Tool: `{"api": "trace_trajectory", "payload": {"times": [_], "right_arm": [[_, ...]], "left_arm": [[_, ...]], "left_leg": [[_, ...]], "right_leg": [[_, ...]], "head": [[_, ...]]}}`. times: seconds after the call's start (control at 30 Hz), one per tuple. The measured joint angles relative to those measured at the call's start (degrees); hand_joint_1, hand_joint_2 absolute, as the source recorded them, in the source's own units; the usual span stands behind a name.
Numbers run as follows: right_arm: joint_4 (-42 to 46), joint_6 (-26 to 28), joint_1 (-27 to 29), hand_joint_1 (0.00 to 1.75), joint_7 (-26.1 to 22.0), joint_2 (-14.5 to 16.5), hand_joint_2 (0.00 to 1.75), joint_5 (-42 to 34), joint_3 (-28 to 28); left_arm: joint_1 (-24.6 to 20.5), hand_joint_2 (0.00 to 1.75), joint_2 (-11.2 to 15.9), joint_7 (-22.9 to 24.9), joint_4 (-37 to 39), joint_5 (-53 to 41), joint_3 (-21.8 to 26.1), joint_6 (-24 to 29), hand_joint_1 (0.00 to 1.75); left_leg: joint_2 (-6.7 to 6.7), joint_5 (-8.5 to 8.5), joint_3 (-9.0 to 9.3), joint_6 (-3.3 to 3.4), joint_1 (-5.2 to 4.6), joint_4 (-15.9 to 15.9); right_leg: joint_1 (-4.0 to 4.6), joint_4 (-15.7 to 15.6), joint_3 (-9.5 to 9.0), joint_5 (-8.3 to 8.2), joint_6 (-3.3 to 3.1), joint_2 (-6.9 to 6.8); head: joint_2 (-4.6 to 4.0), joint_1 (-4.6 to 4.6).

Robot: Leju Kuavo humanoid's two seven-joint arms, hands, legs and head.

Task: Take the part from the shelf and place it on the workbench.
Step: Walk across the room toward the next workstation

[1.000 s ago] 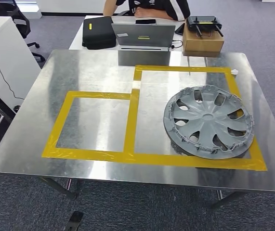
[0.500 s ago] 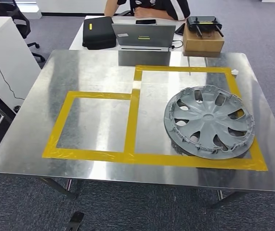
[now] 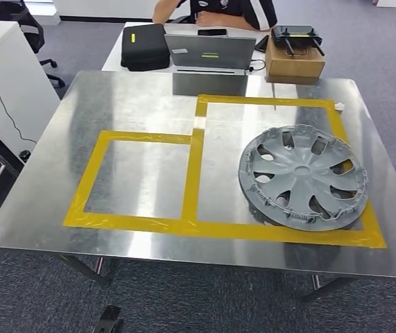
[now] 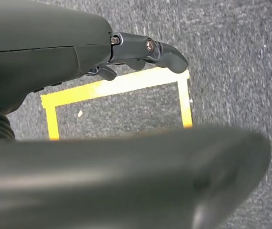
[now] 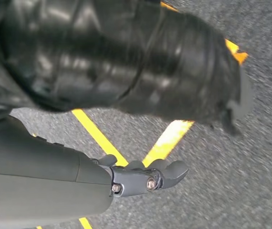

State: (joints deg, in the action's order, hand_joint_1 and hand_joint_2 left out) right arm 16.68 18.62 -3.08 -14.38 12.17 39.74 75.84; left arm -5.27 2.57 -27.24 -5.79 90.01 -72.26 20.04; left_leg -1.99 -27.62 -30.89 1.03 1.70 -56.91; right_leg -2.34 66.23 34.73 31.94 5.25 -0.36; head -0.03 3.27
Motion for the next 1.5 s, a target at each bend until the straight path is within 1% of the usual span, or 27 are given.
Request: {"api": "trace_trajectory", "payload": {"times": [0.03,0.07,0.1,0.13,0.17,0.2,0.23,0.27,0.3,0.33,0.37,0.4,0.43,0.47,0.5,0.53,0.57,0.6,0.63,0.67,0.73,0.97,1.1,1.17,1.3,1.5], "right_arm": [[-0.04,-0.05,-0.06,0.00,0.00,-0.03,0.00,0.04,0.00],[-0.10,-0.10,-0.13,0.00,0.01,-0.03,0.00,0.10,-0.01],[-0.15,-0.15,-0.19,0.00,0.01,0.01,0.00,0.15,-0.01],[-0.21,-0.20,-0.22,0.00,0.02,0.02,0.00,0.19,-0.02],[-0.22,-0.21,-0.18,0.00,0.02,-0.01,0.00,0.22,-0.02],[-0.23,-0.21,-0.14,0.00,0.03,-0.04,0.00,0.25,-0.02],[-0.23,-0.21,-0.11,0.00,0.03,-0.07,0.00,0.27,-0.02],[-0.24,-0.21,-0.11,0.00,0.02,-0.08,0.00,0.32,-0.02],[-0.24,-0.22,-0.13,0.00,0.02,-0.09,0.44,0.39,-0.02],[-0.25,-0.23,-0.14,0.00,0.00,-0.09,0.87,0.48,-0.02],[-0.25,-0.27,-0.13,0.00,-0.03,-0.09,1.31,0.58,-0.02],[-0.26,-0.42,-0.10,0.00,-0.11,-0.09,1.75,0.67,-0.02],[-0.26,-0.72,-0.07,0.00,-0.25,-0.10,1.75,0.80,-0.02],[-0.26,-1.11,-0.05,0.00,-0.43,-0.10,1.75,1.02,-0.02],[-0.27,-1.52,-0.05,0.00,-0.63,-0.11,1.75,1.31,-0.05],[-0.27,-1.82,-0.07,0.00,-0.83,-0.11,1.75,1.62,-0.10],[-0.28,-1.97,-0.08,0.00,-0.98,-0.11,1.75,1.89,-0.18],[-0.28,-2.03,-0.08,0.00,-1.09,-0.15,1.75,2.05,-0.27],[-0.28,-2.06,-0.07,0.00,-1.16,-0.18,1.75,2.11,-0.36],[-0.28,-2.09,-0.05,0.00,-1.19,-0.21,1.75,2.14,-0.44],[-0.28,-2.13,0.00,0.00,-1.19,-0.24,1.75,2.14,-0.53],[-0.31,-2.14,0.08,0.00,-1.20,-0.24,1.75,2.19,-0.89],[-0.31,-1.68,0.08,0.00,-1.79,-0.24,0.00,2.13,-1.00],[-0.32,-2.57,0.09,0.00,-2.38,-0.25,0.00,1.80,-0.99],[-0.43,-6.73,0.10,0.00,-2.18,-0.28,0.00,1.27,-0.98],[-0.77,-7.25,0.12,0.00,-2.11,-0.28,0.00,1.20,-0.98]], "left_arm": [[0.00,0.00,0.05,-0.04,0.02,0.00,0.01,0.01,0.00],[-0.01,0.00,0.13,-0.08,0.04,0.00,0.03,0.02,0.00],[-0.03,0.00,0.20,-0.13,0.07,0.00,0.05,0.03,0.00],[-0.04,0.00,0.28,-0.17,0.09,0.00,0.08,0.04,0.00],[-0.04,0.00,0.27,-0.20,0.09,0.00,0.11,0.04,0.00],[-0.03,0.00,0.28,-0.22,0.09,0.00,0.14,0.05,0.00],[-0.01,0.00,0.31,-0.23,0.09,0.00,0.17,0.05,0.00],[0.00,0.00,0.32,-0.25,0.09,0.00,0.20,0.06,0.00],[0.00,0.44,0.33,-0.27,0.09,0.00,0.22,0.07,0.00],[0.00,0.87,0.33,-0.36,0.09,0.00,0.24,0.09,0.00],[0.01,1.31,0.32,-0.53,0.09,-0.01,0.25,0.14,0.00],[0.03,1.75,0.32,-0.71,0.09,-0.04,0.26,0.18,0.00],[0.05,1.75,0.33,-0.89,0.09,-0.08,0.26,0.10,0.00],[0.06,1.75,0.34,-1.00,0.09,-0.11,0.26,-0.14,0.00],[0.05,1.75,0.36,-1.05,0.09,-0.14,0.26,-0.51,0.00],[-0.03,1.75,0.36,-1.08,0.09,-0.15,0.26,-0.90,0.00],[-0.13,1.75,0.35,-1.12,0.09,-0.15,0.26,-1.16,0.00],[-0.21,1.75,0.33,-1.16,0.09,-0.15,0.26,-1.28,0.00],[-0.24,1.75,0.31,-1.19,0.09,-0.15,0.26,-1.29,0.00],[-0.18,1.75,0.29,-1.22,0.09,-0.13,0.26,-1.29,0.00],[-0.01,1.75,0.30,-1.23,0.09,-0.10,0.25,-1.29,0.00],[0.04,1.75,0.38,-1.24,0.09,-0.09,0.24,-1.29,0.00],[0.05,0.00,0.38,-2.47,0.09,-0.05,0.26,-1.29,0.00],[0.04,0.00,0.38,-3.01,0.09,-0.08,0.32,-1.30,0.00],[0.04,0.00,0.38,-2.77,0.09,-0.24,0.37,-1.44,0.00],[0.04,0.00,0.38,-2.77,0.09,-0.48,0.37,-1.87,0.00]], "left_leg": [[0.04,-0.15,-0.18,-0.57,0.17,-0.38],[0.07,-0.26,-0.31,-1.13,0.17,-0.76],[0.11,-0.29,-0.47,-1.62,0.08,-1.12],[0.15,-0.20,-0.60,-2.04,0.00,-1.30],[0.15,-0.03,-0.61,-2.35,0.02,-1.37],[0.23,-0.21,-0.81,-2.63,0.15,-1.55],[0.38,-1.03,-1.17,-2.84,0.26,-2.14],[0.62,-3.01,-2.01,-2.94,0.31,-4.21],[0.88,-5.47,-3.08,-2.95,0.29,-7.08],[1.07,-8.04,-4.34,-2.85,0.17,-10.92],[1.18,-10.09,-5.44,-2.67,0.01,-14.78],[1.22,-10.79,-5.75,-2.44,-0.14,-16.92],[1.25,-10.65,-5.17,-2.19,-0.33,-17.30],[1.28,-9.59,-3.39,-1.96,-0.49,-15.15],[1.34,-8.08,-0.60,-1.74,-0.62,-10.96],[1.40,-7.17,2.36,-1.59,-0.74,-6.05],[1.44,-6.50,4.66,-1.65,-0.86,-2.07],[1.47,-6.23,6.06,-1.64,-0.98,0.49],[1.46,-6.33,6.47,-1.54,-1.11,1.48],[1.43,-6.01,6.40,-1.53,-1.22,1.47],[1.39,-5.73,6.32,-1.15,-1.44,1.39],[1.39,-5.43,6.27,-0.89,-1.85,1.30],[1.39,-5.40,6.26,-0.84,-1.91,1.22],[1.39,-5.42,6.25,-0.81,-1.92,1.21],[1.39,-5.45,6.25,-0.76,-1.93,1.20],[1.39,-5.46,6.24,-0.74,-1.94,1.20]], "right_leg": [[-0.06,-3.61,-2.17,-1.33,0.19,-0.02],[-0.12,-6.09,-3.62,-2.04,0.03,0.03],[-0.10,-7.16,-4.24,-2.01,-0.44,0.16],[0.06,-7.05,-4.22,-1.80,-1.14,0.40],[0.06,-6.90,-3.72,-1.76,-1.84,0.50],[0.11,-6.86,-3.42,-1.84,-2.48,0.52],[0.19,-6.83,-3.03,-2.11,-3.07,0.52],[0.33,-6.88,-2.50,-2.53,-3.73,0.51],[0.50,-6.90,-2.08,-2.89,-4.28,0.50],[0.78,-6.90,-1.49,-3.20,-4.69,0.55],[1.12,-6.90,-0.95,-3.51,-5.03,0.59],[1.42,-6.90,-0.53,-3.72,-5.27,0.62],[1.74,-6.89,-0.16,-3.98,-5.51,0.65],[2.01,-6.89,0.10,-4.24,-5.69,0.69],[2.20,-6.89,0.28,-4.48,-5.82,0.75],[2.43,-6.86,0.39,-4.69,-5.85,0.83],[2.61,-6.81,0.44,-4.84,-5.82,0.90],[2.73,-6.78,0.45,-4.95,-5.74,0.94],[2.80,-6.75,0.47,-5.05,-5.61,0.95],[2.74,-6.75,0.48,-5.16,-5.50,0.96],[2.53,-6.79,0.51,-5.43,-5.24,0.97],[2.13,-6.86,0.50,-5.79,-4.86,0.97],[2.07,-6.87,0.49,-5.80,-4.85,0.97],[2.06,-6.88,0.49,-5.80,-4.84,0.98],[2.05,-6.90,0.50,-5.79,-4.84,0.98],[2.04,-6.90,0.49,-5.79,-4.83,0.98]], "head": [[0.01,-0.13],[0.01,-0.19],[0.01,-0.24],[0.01,-0.23],[0.01,-0.10],[0.01,-0.01],[0.01,0.12],[0.01,0.29],[0.01,0.45],[0.01,0.58],[0.01,0.67],[0.01,0.68],[0.01,0.68],[0.01,0.67],[0.01,0.66],[0.01,0.67],[0.01,0.63],[0.01,0.61],[0.01,0.59],[0.01,0.56],[0.01,0.59],[0.01,0.61],[0.01,0.60],[0.01,0.61],[0.01,0.61],[0.01,0.60]]}}
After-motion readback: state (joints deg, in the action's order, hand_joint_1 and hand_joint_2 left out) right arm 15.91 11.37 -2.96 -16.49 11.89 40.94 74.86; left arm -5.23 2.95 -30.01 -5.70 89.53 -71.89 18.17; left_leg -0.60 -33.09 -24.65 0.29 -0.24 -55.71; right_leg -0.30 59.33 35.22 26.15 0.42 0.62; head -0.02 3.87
